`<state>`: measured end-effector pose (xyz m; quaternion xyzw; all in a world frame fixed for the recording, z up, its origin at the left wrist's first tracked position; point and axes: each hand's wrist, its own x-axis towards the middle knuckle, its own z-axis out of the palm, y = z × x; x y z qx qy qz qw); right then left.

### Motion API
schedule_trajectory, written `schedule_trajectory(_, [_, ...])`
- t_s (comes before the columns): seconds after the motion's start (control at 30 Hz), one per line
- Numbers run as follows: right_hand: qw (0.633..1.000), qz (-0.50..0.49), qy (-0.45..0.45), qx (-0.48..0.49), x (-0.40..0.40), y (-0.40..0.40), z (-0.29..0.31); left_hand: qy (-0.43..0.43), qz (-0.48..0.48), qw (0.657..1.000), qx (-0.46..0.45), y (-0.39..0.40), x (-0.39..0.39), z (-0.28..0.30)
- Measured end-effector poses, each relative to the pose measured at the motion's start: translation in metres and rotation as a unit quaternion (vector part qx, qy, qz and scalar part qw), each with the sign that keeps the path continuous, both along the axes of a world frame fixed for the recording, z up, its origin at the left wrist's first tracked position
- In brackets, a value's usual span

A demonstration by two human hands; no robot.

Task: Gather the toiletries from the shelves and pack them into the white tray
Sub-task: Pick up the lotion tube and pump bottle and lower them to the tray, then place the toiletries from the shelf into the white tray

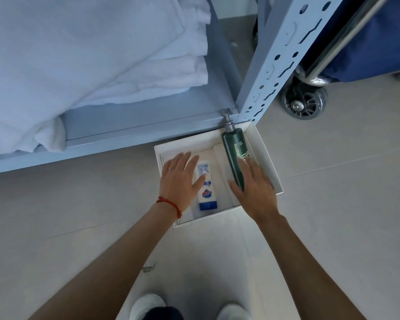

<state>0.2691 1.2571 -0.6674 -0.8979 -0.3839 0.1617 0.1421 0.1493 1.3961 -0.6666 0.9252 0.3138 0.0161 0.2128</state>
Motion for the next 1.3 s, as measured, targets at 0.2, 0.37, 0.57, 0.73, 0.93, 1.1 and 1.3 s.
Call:
schedule_trajectory(0.2, [1.000, 0.002, -0.016, 0.026, -0.015, -0.005, 0.082, 0.025, -0.006, 1.000, 0.014, -0.004, -0.026, 0.081])
schedule_trajectory(0.37, [0.999, 0.003, -0.035, 0.037, -0.025, -0.012, 0.169, 0.041, -0.018, 0.999, 0.020, -0.007, -0.045, 0.167])
schedule_trajectory(0.57, [0.998, 0.003, -0.039, 0.050, -0.042, -0.013, 0.290, 0.039, -0.014, 0.999, 0.023, -0.013, -0.067, 0.288])
schedule_trajectory(0.73, [0.997, 0.012, -0.034, 0.071, -0.058, -0.009, 0.383, 0.034, 0.015, 0.999, 0.028, -0.017, -0.087, 0.385])
schedule_trajectory(0.93, [0.992, 0.045, -0.040, 0.109, -0.078, 0.006, 0.488, -0.004, 0.075, 0.996, 0.046, -0.019, -0.112, 0.492])
schedule_trajectory(1.1, [0.988, 0.070, -0.031, 0.137, -0.095, 0.023, 0.545, -0.041, 0.136, 0.988, 0.060, -0.012, -0.135, 0.551])
schedule_trajectory(1.3, [0.977, 0.157, -0.032, 0.142, -0.120, 0.065, 0.588, -0.068, 0.219, 0.971, 0.063, 0.011, -0.172, 0.593])
